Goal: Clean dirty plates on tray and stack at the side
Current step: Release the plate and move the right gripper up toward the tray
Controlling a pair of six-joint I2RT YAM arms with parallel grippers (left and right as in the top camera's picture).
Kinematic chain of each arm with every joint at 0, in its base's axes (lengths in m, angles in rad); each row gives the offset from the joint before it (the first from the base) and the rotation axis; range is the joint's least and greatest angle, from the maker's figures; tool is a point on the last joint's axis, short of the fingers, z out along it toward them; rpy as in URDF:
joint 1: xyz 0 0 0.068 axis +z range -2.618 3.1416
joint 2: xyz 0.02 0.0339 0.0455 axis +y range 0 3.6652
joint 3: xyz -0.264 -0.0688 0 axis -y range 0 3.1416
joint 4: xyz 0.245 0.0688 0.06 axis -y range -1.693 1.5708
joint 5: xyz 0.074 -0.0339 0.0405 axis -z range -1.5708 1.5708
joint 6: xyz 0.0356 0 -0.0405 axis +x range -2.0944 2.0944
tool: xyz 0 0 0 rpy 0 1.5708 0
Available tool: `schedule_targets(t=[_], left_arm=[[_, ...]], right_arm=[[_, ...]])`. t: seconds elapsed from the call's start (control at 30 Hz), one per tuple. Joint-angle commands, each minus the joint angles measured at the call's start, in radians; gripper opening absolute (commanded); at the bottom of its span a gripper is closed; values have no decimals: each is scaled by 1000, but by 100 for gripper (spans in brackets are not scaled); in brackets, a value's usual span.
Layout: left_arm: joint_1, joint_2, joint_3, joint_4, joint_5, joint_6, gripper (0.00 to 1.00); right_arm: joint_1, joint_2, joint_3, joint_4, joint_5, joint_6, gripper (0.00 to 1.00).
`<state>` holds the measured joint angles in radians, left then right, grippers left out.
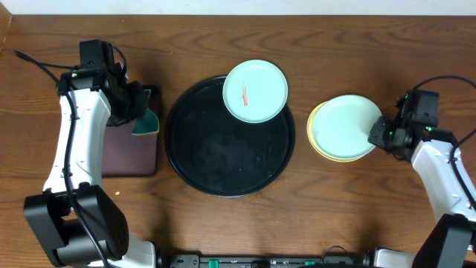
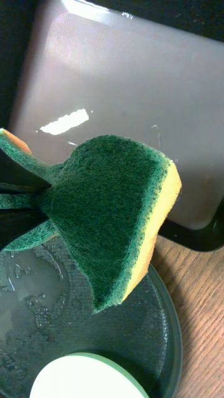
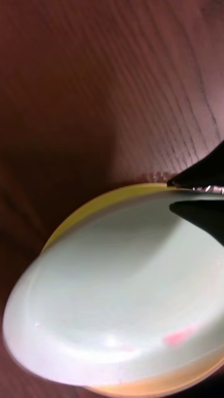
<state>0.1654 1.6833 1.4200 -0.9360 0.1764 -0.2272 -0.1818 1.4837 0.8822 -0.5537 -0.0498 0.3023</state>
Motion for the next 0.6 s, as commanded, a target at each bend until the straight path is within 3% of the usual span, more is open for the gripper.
schedule_targets(t=[0.0, 0.17, 0.27, 0.37, 0.57], left_arm=[[2, -4, 17, -2, -6, 18, 7], [2, -4, 17, -2, -6, 18, 7], [2, -4, 17, -2, -6, 18, 7], [2, -4, 17, -2, -6, 18, 8], [2, -4, 17, -2, -6, 18, 7]], right_arm=[[0, -6, -17, 12, -3, -12, 13], [2, -6, 6, 32, -143, -54, 25], [26, -6, 63, 26, -215, -54, 24], [83, -5, 149, 5, -224, -55, 22], [231, 118, 404, -57, -202, -97, 35]])
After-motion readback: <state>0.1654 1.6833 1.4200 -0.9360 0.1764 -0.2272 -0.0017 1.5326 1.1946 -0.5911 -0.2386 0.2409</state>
